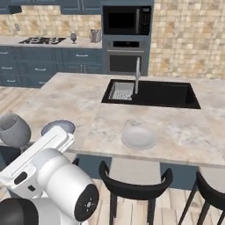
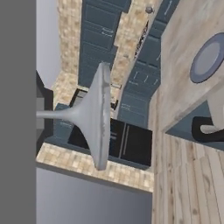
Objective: Retrieve the wine glasses from the counter and place one next to each plate.
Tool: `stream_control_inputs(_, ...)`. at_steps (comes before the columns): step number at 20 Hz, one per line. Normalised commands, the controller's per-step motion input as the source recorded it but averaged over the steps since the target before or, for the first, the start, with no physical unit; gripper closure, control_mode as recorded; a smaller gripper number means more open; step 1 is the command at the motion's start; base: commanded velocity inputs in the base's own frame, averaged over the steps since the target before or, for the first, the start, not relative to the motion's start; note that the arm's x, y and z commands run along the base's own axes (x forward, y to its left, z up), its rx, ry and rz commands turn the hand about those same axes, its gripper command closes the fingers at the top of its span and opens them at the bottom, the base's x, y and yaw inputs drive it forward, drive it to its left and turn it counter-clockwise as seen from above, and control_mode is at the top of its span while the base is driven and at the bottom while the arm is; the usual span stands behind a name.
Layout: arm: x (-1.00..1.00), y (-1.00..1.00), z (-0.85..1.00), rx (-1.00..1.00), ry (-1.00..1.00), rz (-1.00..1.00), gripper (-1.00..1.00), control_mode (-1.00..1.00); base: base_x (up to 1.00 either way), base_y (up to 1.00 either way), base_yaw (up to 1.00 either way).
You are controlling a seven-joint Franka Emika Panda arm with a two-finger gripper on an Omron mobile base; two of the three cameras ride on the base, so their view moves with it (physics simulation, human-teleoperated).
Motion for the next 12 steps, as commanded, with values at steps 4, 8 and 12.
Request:
stream_control_inputs(4,0.00,0.00,0.00,0.00,0.00,0.00,1.00,1.00,0.18,0.00,0.32)
stream_control_inputs(8,0.00,0.00,0.00,0.00,0.00,0.00,1.00,1.00,0.19,-0.15,0.45)
stream_control_inputs(12,0.00,0.00,0.00,0.00,0.00,0.00,1.00,1.00,0.36,-0.17,0.28)
